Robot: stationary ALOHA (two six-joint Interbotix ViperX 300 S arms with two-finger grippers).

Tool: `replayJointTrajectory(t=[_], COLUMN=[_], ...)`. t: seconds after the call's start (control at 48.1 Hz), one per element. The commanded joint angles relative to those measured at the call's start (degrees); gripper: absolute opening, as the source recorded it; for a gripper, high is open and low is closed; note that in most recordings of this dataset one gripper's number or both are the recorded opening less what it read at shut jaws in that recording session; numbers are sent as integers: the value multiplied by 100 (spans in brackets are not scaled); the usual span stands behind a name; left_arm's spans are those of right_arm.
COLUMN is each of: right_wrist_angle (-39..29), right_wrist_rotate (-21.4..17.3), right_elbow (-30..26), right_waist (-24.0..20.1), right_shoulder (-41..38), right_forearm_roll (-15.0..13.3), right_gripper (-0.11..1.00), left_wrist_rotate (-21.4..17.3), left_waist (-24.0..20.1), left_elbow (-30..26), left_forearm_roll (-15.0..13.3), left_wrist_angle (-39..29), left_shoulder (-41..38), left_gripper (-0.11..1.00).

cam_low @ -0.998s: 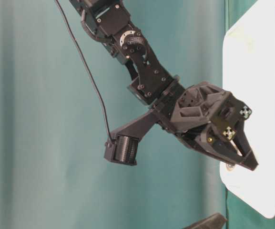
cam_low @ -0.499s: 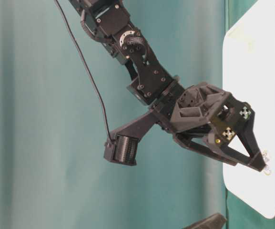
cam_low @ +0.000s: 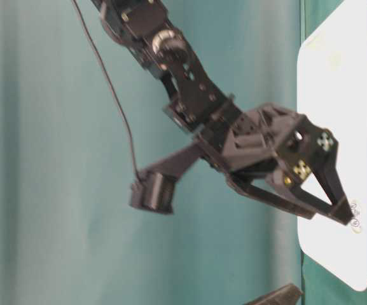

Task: Put the tape alternately from left to right into the white case.
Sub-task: 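Open the right gripper and withdraw it above the blue roll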

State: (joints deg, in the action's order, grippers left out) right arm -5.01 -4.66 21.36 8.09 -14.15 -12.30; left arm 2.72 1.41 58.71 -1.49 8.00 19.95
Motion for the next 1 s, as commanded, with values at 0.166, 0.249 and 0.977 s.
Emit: replayJointTrajectory(t=[0.166,0.249,0.977], right_wrist_angle=[141,193,1397], right_wrist_rotate=[-9,-18,-35], right_elbow=[510,738,2716], right_waist=[-343,-439,-501], right_shoulder=[773,976,2399], right_forearm_roll=[-9,-9,26], right_gripper=[70,70,70], left_wrist_rotate=[-9,0,0], left_waist=[9,9,9], left_elbow=[-141,-141,-158], left_forearm_roll=[-9,0,0], left_wrist_angle=[26,26,26], left_shoulder=[35,35,35], left_gripper=[92,92,92])
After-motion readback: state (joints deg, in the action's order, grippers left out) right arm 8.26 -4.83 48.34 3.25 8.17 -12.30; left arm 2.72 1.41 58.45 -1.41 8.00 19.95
